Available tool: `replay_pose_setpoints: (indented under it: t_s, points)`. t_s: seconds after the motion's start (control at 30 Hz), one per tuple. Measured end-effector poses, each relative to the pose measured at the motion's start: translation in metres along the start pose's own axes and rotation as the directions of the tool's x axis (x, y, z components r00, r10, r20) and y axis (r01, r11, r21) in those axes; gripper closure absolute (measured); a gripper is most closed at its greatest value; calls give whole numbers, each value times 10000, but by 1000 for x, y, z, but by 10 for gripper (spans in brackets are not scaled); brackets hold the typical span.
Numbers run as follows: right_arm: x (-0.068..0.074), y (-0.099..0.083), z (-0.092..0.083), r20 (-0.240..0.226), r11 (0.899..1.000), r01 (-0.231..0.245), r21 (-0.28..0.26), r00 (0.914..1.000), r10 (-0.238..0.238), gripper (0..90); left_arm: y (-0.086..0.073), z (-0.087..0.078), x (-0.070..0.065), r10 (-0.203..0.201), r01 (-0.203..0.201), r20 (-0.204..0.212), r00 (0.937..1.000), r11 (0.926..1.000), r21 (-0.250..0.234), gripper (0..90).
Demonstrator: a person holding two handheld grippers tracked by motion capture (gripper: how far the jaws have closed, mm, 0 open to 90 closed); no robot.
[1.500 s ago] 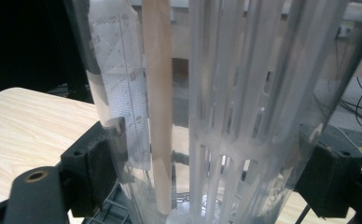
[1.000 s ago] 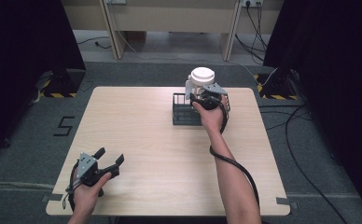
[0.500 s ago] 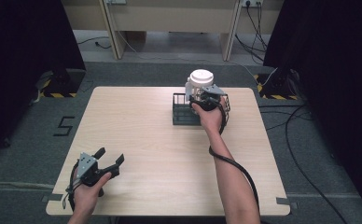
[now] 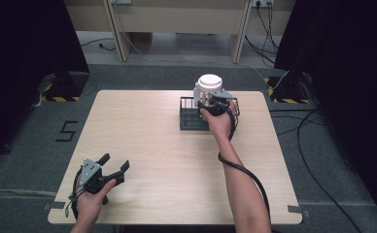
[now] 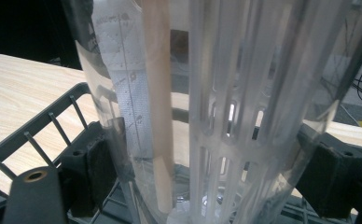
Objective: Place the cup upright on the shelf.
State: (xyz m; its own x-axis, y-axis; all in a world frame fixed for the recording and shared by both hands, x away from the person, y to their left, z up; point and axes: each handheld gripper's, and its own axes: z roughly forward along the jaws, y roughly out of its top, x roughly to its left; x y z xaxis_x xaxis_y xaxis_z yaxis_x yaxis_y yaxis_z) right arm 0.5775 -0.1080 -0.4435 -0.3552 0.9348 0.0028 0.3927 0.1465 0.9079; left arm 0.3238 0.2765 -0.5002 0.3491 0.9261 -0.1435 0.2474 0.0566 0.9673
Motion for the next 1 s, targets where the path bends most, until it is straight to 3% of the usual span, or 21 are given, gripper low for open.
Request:
replay_pose_setpoints:
  t_s: [0.43,1.0]
  points:
    - [-1,2,-7,-165,9999,75,100,9998,-73,155,0,1,-1,19,-19,19,10000,10000,39,151]
    - [-7,-4,-35,-612,9999,94,-59,9981,-98,154,0,1,-1,14,-14,-11,10000,10000,30,152]
